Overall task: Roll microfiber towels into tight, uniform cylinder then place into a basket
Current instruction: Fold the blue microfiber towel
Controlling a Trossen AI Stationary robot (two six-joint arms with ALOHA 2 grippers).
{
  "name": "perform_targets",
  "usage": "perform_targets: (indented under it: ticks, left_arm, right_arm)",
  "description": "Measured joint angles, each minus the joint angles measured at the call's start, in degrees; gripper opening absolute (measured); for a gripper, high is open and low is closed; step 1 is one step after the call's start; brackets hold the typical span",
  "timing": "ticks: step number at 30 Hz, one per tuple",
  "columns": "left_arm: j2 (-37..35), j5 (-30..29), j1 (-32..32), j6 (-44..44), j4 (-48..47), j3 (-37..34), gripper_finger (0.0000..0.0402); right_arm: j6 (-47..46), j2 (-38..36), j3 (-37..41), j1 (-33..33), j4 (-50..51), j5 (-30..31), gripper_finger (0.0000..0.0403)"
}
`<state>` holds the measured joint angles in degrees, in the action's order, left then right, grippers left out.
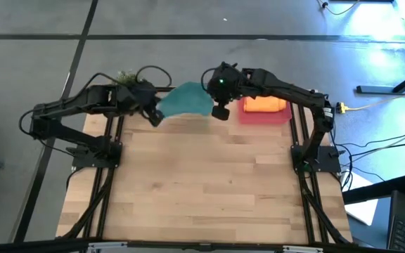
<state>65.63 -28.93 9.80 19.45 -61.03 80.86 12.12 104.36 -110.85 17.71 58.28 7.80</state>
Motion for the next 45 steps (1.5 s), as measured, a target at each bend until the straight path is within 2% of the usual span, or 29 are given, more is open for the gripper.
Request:
perform_targets:
  ticks: [3,5,7,12,15,19,27,30,33,40,45]
  left_arm:
    - [0.29,4.48,-1.72,-1.15,-1.89,-0.81,0.0000]
    - [0.55,6.81,-3.44,0.81,-3.02,-2.40,0.0000]
    - [0.43,9.55,-5.33,2.58,-2.94,-4.50,0.0000]
    - [0.44,17.35,-10.60,8.14,-2.80,-10.42,0.0000]
    - [0.45,21.75,-13.83,12.10,-2.50,-13.99,0.0000]
    - [0.44,24.85,-18.09,17.58,-1.40,-18.91,0.0000]
    - [0.44,29.89,-24.57,26.60,12.68,-30.43,0.0000]
    - [0.46,30.12,-26.15,29.08,16.80,-32.92,0.0000]
    - [0.46,29.26,-26.75,31.08,16.45,-33.68,0.0000]
    - [0.84,21.15,-26.40,34.48,15.64,-33.77,0.0000]
    - [3.26,18.81,-24.89,37.53,12.70,-33.79,0.0000]
  right_arm:
    - [-1.52,0.00,0.55,-1.60,3.30,-0.09,0.0002]
    - [-3.14,0.00,2.37,-3.02,5.37,-2.21,0.0002]
    - [-4.49,0.00,5.20,-4.77,6.10,-4.46,0.0002]
    - [-9.02,0.02,12.86,-8.90,6.83,-5.36,0.0002]
    - [-11.89,0.02,17.21,-10.93,6.69,-8.60,0.0002]
    - [-13.98,0.02,22.56,-13.66,4.80,-14.17,0.0002]
    - [-19.17,0.07,31.37,-17.20,-5.61,-21.26,0.0002]
    - [-19.56,0.07,32.68,-17.62,-7.87,-22.46,0.0002]
    - [-18.66,0.07,32.70,-17.50,-8.67,-22.43,0.0002]
    - [-14.22,1.18,32.70,-13.33,-11.85,-18.47,0.0002]
    - [-10.50,3.83,32.70,-9.98,-15.68,-18.27,0.0002]
